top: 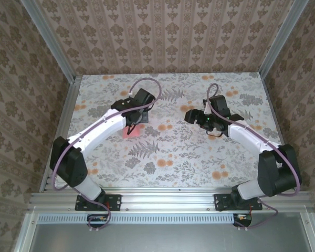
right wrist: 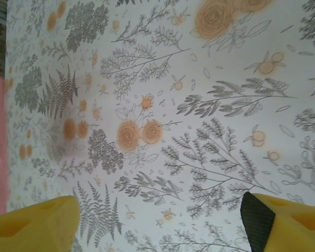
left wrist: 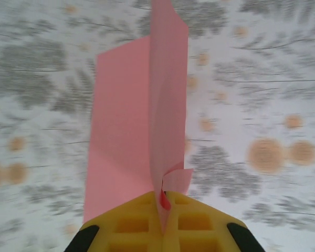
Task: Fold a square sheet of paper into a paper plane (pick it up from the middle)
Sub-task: Turn over the paper at the center of the table.
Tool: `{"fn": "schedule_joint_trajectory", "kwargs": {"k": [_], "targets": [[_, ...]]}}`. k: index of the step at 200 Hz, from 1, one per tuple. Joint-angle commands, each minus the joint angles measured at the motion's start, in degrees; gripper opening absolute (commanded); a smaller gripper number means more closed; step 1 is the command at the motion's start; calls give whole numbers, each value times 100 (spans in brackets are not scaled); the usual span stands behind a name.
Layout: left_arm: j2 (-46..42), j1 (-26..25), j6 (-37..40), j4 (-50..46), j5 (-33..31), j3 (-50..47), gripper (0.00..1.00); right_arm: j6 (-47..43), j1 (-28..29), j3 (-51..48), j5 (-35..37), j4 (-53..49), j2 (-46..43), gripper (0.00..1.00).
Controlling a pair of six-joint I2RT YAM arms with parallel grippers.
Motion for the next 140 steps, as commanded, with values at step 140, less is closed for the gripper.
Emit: {"fn": "schedule_joint_trajectory", "kwargs": {"k": [140], "targets": [[3245,-1053,-269,-515,172,1615,13,143,-450,-502,848,-126,-1054,86]]}}
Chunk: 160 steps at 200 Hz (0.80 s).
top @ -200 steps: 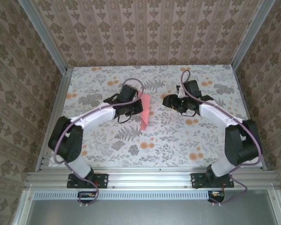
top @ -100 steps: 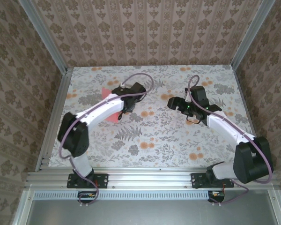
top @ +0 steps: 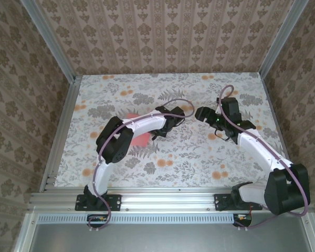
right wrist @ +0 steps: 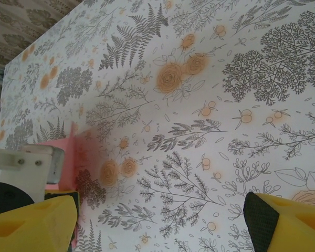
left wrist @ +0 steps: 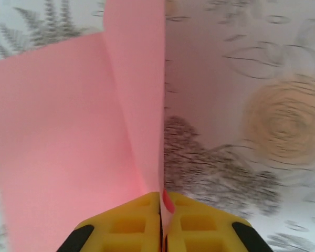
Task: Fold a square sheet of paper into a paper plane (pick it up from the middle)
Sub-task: Turn over the paper at the center of the table.
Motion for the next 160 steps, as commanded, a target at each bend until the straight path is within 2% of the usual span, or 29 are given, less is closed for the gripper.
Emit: {"fn": "schedule_joint_trajectory", "kwargs": {"k": [1,36,67,101,138,160], "targets": [[150,-51,-96,212,668,181,13,58,-57,-80,110,-157,-82,86],[165,-43,66,424,1115,244,27,119,-110,-142,110,-120,-84,86],[-278,-34,339,795,2193,375,42,143,-128,-178,62,-86,-57,86],[-1071,84,228,1213,3178,204,54,130,-138,-195,-255,-22,73,86],[-2193,523,-233,2381,4263,-852,62,117,-79,-240,-1255,330,429,86],[-2829,943,-748,3197,4471,-1746,71,252,274,-192,-1820,669,944,86]]}}
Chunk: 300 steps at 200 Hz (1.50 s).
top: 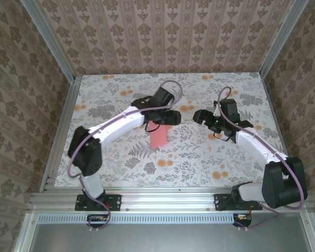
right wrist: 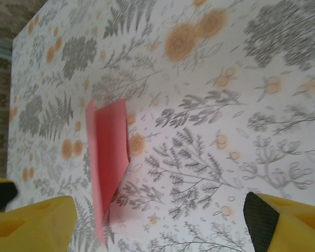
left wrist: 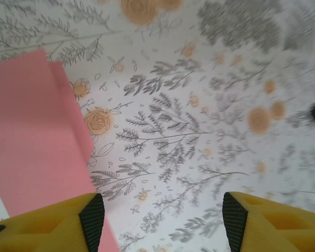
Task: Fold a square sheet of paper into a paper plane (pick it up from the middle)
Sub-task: Turn over the paper at the center of the table, then third fold the triangle at the center of the table.
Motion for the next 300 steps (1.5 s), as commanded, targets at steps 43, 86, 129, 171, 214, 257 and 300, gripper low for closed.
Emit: {"fn": "schedule_joint_trajectory", "kwargs": {"k": [43,86,129,171,214,257,300], "targets": [[-1095,1128,-1301,1946,687,-2320,77,732,1203,209,-1273,1005,1524,85],[-1133,1402,-1620,2392,777,-3087,76,883,1699,698,-1052,555,2260,79],[-915,1429,-1699,2667,1029,-3191,56,993,1883,1029,-1063,412,2693,71],[-655,1438,-1668,2698,1026,-3104,46,968,1983,1314,-1144,144,3006,68],[-488,1447,-1670,2734,1083,-3060,44,925,2026,1345,-1400,-6,3048,67],[-442,1447,-1699,2751,1062,-3111,39,1163,2035,1149,-1916,176,2999,59],[-421,1447,-1682,2819,1103,-3187,33,1260,2043,962,-1982,253,2822,40]]}}
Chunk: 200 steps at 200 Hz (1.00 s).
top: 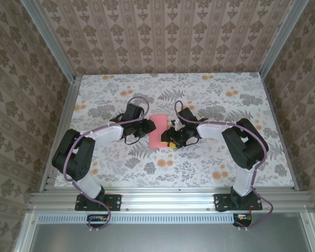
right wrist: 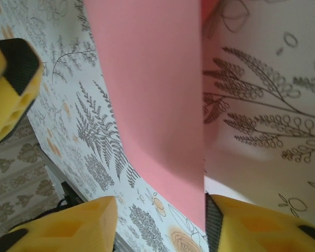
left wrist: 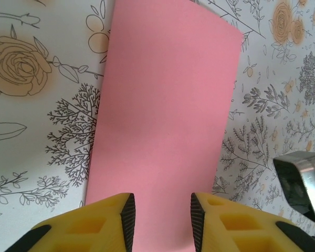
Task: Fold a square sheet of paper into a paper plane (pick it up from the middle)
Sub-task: Third fold the triangle at the center of the table.
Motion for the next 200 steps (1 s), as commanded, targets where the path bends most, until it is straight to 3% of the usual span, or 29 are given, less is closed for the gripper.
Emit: {"fn": "schedule_joint_trajectory", "kwargs": {"k": [1,33,90,162,200], "targets": [[111,52,-30,143,90,-15,33,111,37,-124,-227,14,-149,39],[224,52,14,226,170,32,28,242,28,-163,-237,226,-131,20],[527,51,187,433,337,206,26,-8,3,-122,-69,-188,-249,3],[1022,35,303,486,325,290,21,-323,-146,-283,-226,-800,-480,4],[1110,-27,339,368,234,316,19,42,-156,-342,-241,-206,-401,19]]}}
